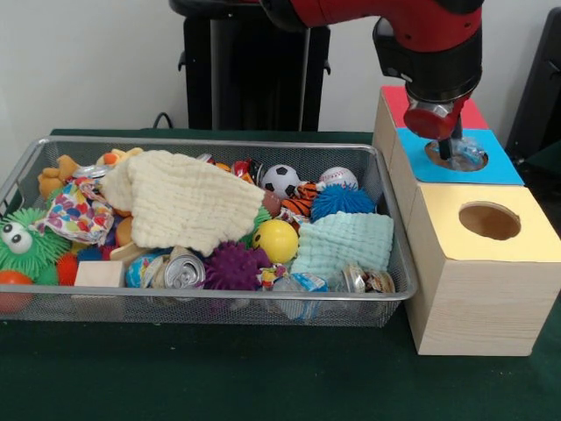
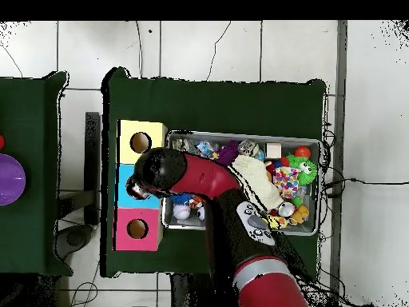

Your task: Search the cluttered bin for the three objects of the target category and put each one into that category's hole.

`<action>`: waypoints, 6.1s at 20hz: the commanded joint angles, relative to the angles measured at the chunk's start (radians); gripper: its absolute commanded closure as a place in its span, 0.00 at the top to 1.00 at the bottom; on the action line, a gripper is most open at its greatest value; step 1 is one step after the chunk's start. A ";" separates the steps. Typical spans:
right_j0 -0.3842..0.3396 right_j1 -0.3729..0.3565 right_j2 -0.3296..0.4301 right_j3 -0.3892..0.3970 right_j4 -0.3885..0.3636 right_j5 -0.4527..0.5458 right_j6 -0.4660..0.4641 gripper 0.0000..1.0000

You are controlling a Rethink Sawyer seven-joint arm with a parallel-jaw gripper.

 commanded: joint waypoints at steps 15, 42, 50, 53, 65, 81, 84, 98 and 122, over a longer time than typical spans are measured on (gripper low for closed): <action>0.038 -0.126 -0.095 0.030 0.071 0.134 0.405 1.00; -0.148 0.119 -0.010 -0.471 -0.234 0.177 -0.035 1.00; -0.180 0.165 0.067 -0.616 -0.357 0.288 -0.163 1.00; -0.180 0.159 0.085 -0.605 -0.375 0.275 -0.141 1.00; -0.187 0.181 0.093 -0.573 -0.441 0.228 -0.034 1.00; -0.188 0.204 0.036 -0.485 -0.459 0.192 0.119 1.00; -0.185 0.211 0.025 -0.468 -0.445 0.176 0.172 1.00; -0.161 0.224 -0.010 -0.392 -0.423 0.163 0.237 1.00; -0.147 0.177 0.148 -0.359 -0.464 0.016 0.039 1.00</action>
